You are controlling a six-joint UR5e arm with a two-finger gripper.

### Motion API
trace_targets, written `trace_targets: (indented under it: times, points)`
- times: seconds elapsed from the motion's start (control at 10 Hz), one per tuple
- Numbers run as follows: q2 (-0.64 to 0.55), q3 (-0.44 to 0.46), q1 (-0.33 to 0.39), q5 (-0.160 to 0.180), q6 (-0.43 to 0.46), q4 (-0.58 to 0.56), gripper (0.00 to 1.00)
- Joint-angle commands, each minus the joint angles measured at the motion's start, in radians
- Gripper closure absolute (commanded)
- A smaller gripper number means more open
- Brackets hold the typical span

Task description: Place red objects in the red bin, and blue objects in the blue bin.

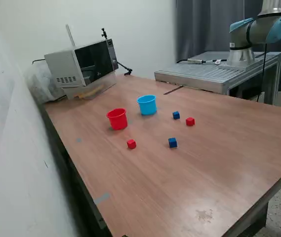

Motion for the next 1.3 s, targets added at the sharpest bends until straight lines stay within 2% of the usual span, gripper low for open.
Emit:
trace_targets:
  times: [0.0, 0.2, 0.5, 0.8, 0.9, 1.2]
  points:
    - [0.006, -0.012, 0.011, 0.008, 0.000, -0.027, 0.00]
    - [0.006, -0.009, 0.012, 0.008, 0.000, -0.108, 0.00]
    - [0.011, -0.015, 0.011, 0.006, 0.003, -0.165, 0.00]
    - [0.017, 0.008, 0.009, 0.008, 0.011, -0.413, 0.00]
    - [0.029, 0.059, 0.008, 0.008, 0.018, -0.528, 0.00]
    - [0.174, 0.138, 0.006, 0.008, 0.098, -0.755, 0.00]
